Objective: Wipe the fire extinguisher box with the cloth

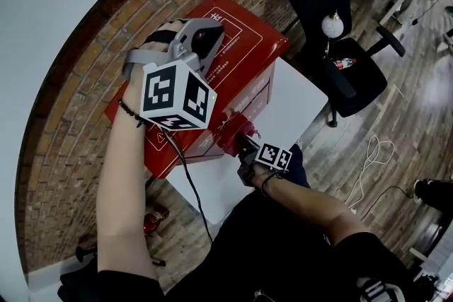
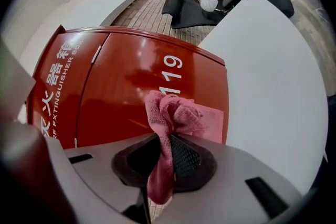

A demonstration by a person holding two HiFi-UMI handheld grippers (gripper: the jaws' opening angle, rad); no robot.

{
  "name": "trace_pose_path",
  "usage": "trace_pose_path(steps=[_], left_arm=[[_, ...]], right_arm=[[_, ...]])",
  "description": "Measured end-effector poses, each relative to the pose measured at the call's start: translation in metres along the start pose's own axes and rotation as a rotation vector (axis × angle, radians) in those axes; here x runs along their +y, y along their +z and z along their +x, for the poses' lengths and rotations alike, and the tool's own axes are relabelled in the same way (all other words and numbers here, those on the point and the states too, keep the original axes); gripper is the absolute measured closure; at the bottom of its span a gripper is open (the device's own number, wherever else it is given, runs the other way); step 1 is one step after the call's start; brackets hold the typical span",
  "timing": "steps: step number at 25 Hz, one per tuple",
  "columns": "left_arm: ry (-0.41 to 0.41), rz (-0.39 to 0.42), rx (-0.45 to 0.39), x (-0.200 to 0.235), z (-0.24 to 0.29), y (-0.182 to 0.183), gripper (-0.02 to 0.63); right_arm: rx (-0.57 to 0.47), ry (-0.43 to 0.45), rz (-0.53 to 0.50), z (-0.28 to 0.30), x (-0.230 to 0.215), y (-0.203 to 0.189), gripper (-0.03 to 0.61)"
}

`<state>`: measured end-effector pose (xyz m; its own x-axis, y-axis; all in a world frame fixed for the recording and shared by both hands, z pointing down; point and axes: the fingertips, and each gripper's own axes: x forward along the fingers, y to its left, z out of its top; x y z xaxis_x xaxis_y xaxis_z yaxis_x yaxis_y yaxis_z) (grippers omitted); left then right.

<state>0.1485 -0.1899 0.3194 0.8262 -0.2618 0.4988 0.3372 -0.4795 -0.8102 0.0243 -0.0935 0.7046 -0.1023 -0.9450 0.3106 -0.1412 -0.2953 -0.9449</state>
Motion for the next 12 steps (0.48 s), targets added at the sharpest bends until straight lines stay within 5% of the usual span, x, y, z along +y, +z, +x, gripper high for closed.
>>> trace_pose_path(steps=[12], left_arm=[[-0.002,-0.001,0.002,0.000,0.000,0.000,0.586]], right_arm=[[0.002,-0.049,-0.015,0.009,-0.030,-0.001,0.514]])
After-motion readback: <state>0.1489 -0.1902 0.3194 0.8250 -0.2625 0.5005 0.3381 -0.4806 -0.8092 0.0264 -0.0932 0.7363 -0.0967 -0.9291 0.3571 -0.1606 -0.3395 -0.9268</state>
